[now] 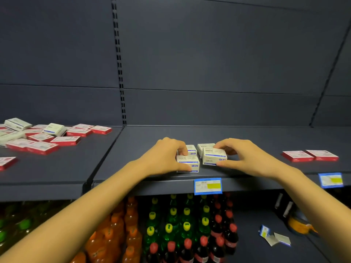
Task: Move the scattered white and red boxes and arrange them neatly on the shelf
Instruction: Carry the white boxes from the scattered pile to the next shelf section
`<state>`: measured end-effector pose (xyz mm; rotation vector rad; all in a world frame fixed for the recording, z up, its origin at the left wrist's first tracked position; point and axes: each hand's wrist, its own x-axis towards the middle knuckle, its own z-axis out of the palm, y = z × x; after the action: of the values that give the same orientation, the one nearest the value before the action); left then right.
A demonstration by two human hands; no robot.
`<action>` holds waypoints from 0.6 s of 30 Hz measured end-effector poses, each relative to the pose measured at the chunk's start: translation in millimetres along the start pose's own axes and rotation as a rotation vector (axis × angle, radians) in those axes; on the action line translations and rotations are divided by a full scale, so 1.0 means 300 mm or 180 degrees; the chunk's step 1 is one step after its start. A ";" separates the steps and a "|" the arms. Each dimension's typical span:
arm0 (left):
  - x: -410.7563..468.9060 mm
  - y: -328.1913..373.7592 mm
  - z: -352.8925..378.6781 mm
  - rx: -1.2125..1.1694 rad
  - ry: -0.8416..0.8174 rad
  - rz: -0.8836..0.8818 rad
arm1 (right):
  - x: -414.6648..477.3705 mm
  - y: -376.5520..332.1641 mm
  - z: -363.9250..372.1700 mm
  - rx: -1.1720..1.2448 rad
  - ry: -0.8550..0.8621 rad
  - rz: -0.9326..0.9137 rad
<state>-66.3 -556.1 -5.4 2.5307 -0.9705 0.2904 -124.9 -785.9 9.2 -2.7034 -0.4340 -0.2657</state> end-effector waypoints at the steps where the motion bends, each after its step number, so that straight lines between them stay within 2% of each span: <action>1: -0.005 0.000 0.007 -0.0045 0.0027 -0.0030 | 0.005 0.004 0.004 0.0048 -0.0013 -0.0013; 4: -0.020 0.002 0.011 -0.0153 0.0165 -0.0063 | 0.016 0.021 0.017 0.0099 -0.0061 -0.0008; 7: -0.040 0.001 -0.013 -0.0172 0.0399 -0.0087 | 0.026 0.030 0.026 -0.0204 -0.0123 -0.0046; 9: -0.059 -0.017 -0.054 -0.0123 0.0568 -0.0110 | 0.038 0.016 0.018 -0.0375 0.0055 -0.0081; 12: -0.105 -0.067 -0.135 0.0172 0.0698 -0.0231 | 0.073 -0.049 -0.006 -0.0386 0.0319 -0.0304; 18: -0.271 -0.203 -0.296 0.0760 0.0755 -0.0711 | 0.194 -0.253 0.051 -0.0442 0.0309 -0.0849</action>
<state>-89.0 -427.3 28.3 2.7074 -0.5867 0.6548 -94.0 -697.9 35.7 -2.7479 -0.7742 -0.5163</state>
